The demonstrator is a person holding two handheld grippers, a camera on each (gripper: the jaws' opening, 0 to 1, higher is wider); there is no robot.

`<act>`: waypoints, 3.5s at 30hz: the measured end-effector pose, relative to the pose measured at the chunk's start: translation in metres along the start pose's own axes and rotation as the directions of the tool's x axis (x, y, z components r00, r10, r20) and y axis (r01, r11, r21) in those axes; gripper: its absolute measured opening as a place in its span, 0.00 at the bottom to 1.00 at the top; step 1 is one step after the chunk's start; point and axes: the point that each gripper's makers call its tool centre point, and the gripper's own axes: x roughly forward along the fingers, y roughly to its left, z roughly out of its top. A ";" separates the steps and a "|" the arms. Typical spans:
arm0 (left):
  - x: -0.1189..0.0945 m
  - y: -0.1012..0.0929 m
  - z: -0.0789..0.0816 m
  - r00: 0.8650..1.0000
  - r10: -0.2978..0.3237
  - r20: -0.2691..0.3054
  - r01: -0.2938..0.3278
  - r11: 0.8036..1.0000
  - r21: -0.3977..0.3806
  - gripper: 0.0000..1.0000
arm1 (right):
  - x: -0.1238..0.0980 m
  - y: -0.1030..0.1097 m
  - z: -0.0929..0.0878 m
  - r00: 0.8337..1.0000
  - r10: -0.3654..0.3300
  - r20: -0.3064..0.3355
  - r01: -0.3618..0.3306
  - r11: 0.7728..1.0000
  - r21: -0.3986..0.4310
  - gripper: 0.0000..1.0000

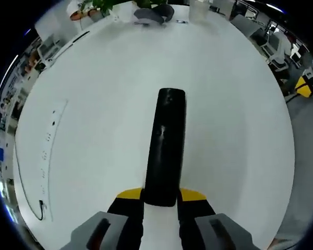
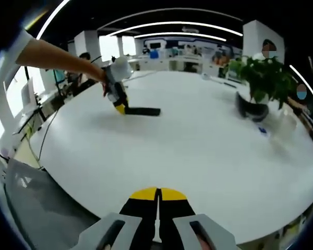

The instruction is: Press the specified remote control buttons in sequence, fully releasing each button before pressing the next.

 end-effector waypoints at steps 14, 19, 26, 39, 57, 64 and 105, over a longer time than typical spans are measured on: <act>0.000 -0.004 -0.004 0.998 0.014 -0.057 -0.014 1.000 0.009 0.22 | 0.000 0.002 0.000 1.000 0.005 0.003 -0.005 1.000 -0.006 0.00; -0.001 -0.011 -0.005 0.998 0.018 -0.064 -0.018 1.000 0.000 0.22 | -0.001 0.001 0.001 1.000 0.003 0.006 -0.003 1.000 -0.002 0.00; -0.002 -0.018 -0.006 0.998 0.018 -0.064 -0.019 1.000 -0.013 0.22 | -0.001 0.003 0.000 1.000 0.006 0.003 -0.006 1.000 -0.010 0.00; -0.003 -0.037 -0.008 0.996 0.025 -0.090 -0.029 0.999 -0.040 0.22 | -0.001 0.004 0.001 1.000 0.012 0.009 -0.012 1.000 -0.013 0.00; -0.005 -0.074 -0.014 0.996 0.023 -0.084 -0.024 0.999 -0.020 0.22 | -0.002 0.006 0.002 0.999 0.026 0.020 -0.026 1.000 -0.011 0.00; -0.005 -0.094 -0.016 0.997 0.026 -0.075 -0.028 0.999 -0.024 0.22 | -0.003 0.011 0.003 0.999 0.040 0.020 -0.040 0.999 -0.030 0.00; -0.008 -0.194 -0.029 0.997 0.018 -0.069 -0.017 1.000 0.022 0.22 | -0.003 0.009 0.000 1.000 0.014 0.004 -0.014 1.000 0.010 0.00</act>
